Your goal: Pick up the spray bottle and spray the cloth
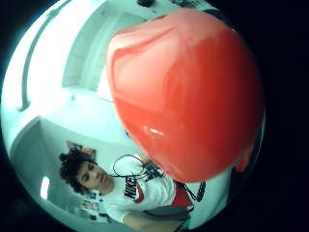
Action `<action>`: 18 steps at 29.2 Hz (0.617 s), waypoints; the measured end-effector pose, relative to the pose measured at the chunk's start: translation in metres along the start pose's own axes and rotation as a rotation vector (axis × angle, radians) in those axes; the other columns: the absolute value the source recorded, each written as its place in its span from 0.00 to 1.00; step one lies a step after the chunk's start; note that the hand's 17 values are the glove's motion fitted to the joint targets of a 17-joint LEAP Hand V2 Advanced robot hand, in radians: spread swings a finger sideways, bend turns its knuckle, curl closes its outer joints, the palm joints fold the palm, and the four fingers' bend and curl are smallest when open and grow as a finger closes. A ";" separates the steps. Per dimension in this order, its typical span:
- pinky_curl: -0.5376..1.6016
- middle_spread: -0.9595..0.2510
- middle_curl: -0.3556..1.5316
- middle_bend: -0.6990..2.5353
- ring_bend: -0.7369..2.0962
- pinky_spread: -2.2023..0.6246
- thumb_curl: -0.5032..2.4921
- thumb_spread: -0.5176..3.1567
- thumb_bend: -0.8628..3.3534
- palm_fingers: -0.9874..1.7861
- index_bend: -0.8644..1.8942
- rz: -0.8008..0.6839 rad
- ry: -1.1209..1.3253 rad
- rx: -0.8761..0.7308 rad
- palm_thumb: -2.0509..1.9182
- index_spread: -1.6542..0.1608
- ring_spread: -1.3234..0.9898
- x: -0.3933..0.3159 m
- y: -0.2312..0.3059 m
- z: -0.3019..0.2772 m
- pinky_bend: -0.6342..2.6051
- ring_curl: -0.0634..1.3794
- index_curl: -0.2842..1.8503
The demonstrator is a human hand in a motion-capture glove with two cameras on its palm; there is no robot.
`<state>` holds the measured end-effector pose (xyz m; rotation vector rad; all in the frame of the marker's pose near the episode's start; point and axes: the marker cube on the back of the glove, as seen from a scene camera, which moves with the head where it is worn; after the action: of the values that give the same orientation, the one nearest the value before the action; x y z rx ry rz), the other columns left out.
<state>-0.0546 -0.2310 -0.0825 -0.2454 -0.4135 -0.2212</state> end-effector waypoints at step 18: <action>0.43 0.69 0.45 0.37 0.51 0.76 0.38 0.32 0.20 0.78 0.36 -0.025 -0.387 0.165 0.76 0.78 0.51 0.030 -0.029 0.143 0.31 0.35 0.27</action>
<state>-0.0875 -0.2232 0.0627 -0.1190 -0.8152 -0.1625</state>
